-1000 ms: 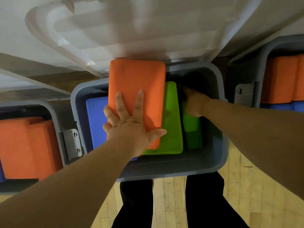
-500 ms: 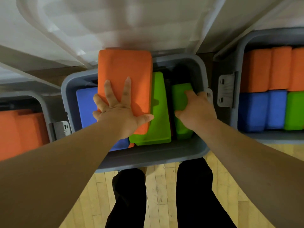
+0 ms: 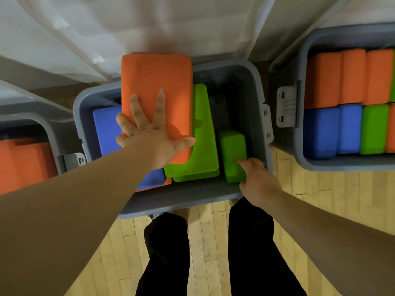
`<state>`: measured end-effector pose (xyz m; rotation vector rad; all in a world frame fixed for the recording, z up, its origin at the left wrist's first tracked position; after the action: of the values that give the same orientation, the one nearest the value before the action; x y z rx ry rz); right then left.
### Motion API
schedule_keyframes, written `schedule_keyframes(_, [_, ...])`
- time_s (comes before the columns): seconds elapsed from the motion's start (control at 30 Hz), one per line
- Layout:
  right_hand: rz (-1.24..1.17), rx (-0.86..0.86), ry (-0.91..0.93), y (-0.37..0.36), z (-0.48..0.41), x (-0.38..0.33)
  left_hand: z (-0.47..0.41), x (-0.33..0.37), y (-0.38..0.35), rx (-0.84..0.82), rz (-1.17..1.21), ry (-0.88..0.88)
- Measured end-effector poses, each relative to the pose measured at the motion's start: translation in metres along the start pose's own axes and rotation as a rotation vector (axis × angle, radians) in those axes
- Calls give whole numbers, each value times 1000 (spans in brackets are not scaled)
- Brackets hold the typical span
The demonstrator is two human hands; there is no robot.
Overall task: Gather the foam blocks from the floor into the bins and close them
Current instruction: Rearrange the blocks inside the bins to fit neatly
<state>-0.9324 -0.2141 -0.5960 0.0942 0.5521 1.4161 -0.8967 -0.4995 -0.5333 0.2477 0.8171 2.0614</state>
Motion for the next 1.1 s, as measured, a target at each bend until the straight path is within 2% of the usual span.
schedule_keyframes(0.1, [-135, 42, -37, 12, -1, -6, 0, 0, 0, 4, 13, -4])
schedule_keyframes(0.2, [-436, 92, -14, 24, 1, -28, -1, 0, 0, 9, 20, -11])
schedule_keyframes(0.3, [-699, 28, -23, 25, 1, -60, 1, -2, 1, 22, 25, -17])
schedule_keyframes(0.43, [-635, -77, 6, 8, -8, -87, 4, -3, -1, 69, 56, -15])
schedule_keyframes(0.63, [-662, -126, -24, -13, -34, -95, 12, -10, -7, 209, 76, -26])
schedule_keyframes(0.77, [-702, -106, 6, -7, -20, -100, 25, -34, -7, 263, 108, 40])
schedule_keyframes(0.83, [-810, -30, 23, 9, -1, -106, 32, -50, -9, 286, 123, 93])
schedule_keyframes(0.9, [-804, 132, 63, 33, 23, -108, 38, -64, -18, 263, 124, 145])
schedule_keyframes(1.03, [-567, 507, 193, 66, 59, -106, 43, -71, -43, 142, 132, 156])
schedule_keyframes(1.1, [-388, 544, 240, 63, 59, -108, 39, -63, -42, 132, 139, 149])
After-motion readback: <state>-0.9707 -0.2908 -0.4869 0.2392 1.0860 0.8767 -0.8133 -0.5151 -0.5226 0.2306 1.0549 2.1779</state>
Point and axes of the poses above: each hand's wrist, its own z-axis away from the middle knuckle, its own y-axis out of the back of the hand, x = y × z, the point moved 2 cm from there along -z, towards the middle knuckle, and after that the axes turned 14 degrees about -z, right-handed, at the moved point
